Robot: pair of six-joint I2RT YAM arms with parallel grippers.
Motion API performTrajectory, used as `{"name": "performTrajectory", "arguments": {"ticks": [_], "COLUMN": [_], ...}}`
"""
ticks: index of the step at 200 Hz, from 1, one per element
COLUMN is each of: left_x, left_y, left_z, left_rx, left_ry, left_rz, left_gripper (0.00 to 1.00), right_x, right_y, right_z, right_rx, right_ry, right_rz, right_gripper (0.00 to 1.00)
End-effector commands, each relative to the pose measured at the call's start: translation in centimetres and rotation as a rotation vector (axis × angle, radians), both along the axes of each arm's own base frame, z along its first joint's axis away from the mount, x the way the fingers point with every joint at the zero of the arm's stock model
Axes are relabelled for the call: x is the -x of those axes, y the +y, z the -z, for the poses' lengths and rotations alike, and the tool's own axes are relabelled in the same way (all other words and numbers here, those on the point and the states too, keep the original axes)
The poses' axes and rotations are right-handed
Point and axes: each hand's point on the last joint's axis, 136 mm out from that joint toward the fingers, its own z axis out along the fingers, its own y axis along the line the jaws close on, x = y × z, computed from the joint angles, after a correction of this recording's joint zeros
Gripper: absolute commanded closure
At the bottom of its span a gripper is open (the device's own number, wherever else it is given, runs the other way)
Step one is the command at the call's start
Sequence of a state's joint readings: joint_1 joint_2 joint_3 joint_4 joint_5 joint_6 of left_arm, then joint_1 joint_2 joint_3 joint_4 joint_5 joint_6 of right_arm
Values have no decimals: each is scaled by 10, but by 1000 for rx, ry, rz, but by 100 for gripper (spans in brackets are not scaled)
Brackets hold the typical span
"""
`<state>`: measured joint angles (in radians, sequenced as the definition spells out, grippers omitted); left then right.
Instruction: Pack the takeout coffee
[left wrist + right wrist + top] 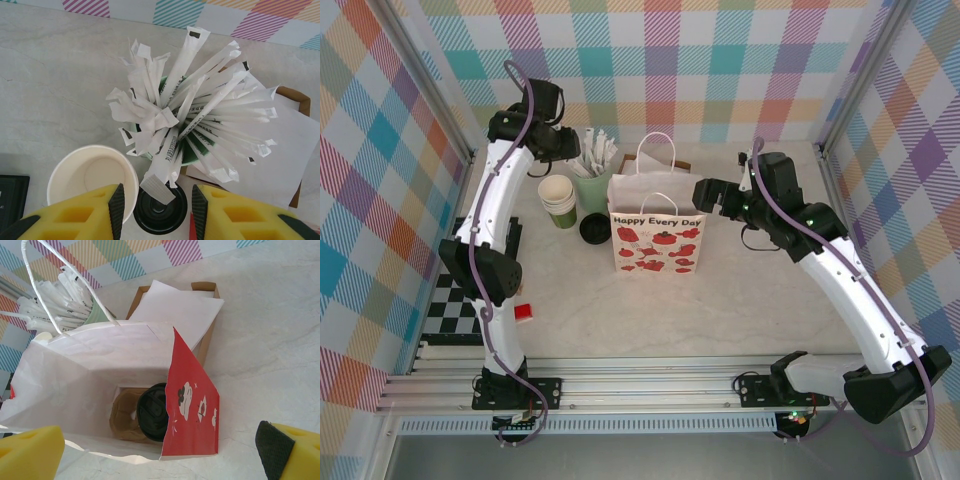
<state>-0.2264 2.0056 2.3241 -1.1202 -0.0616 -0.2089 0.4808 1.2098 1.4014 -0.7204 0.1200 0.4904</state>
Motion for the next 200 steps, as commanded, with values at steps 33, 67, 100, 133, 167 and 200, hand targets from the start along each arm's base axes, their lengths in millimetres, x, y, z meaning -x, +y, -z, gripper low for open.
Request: {"name": "performTrajectory", "arguments": {"ticks": [33,67,100,133,167,200], "left_x": [-4,-8,-8,-8,-9,-6], "left_y": [7,5,5,5,4,5], "left_z": [8,11,12,20,14,-8], "left_rx": [-4,6,2,-7,-2,-4], "left_ry": [19,18,19,43,23,-36], "left_rz": [-16,-8,-11,-8,-1,16], "left_gripper": [63,76,69,70,84,91], "right_x": [4,6,8,9,10,10], "right_y": [-3,-6,-7,-8,-9,-9], "right_z": [-3,-4,-5,-6,-6,-5], "right_rx": [-19,-14,-14,-14,-14,-17], "right_ry": [1,-5,-9,-10,-11,-10], "right_rz": [10,17,22,22,25,27], "right_gripper": [0,0,0,0,0,0]}}
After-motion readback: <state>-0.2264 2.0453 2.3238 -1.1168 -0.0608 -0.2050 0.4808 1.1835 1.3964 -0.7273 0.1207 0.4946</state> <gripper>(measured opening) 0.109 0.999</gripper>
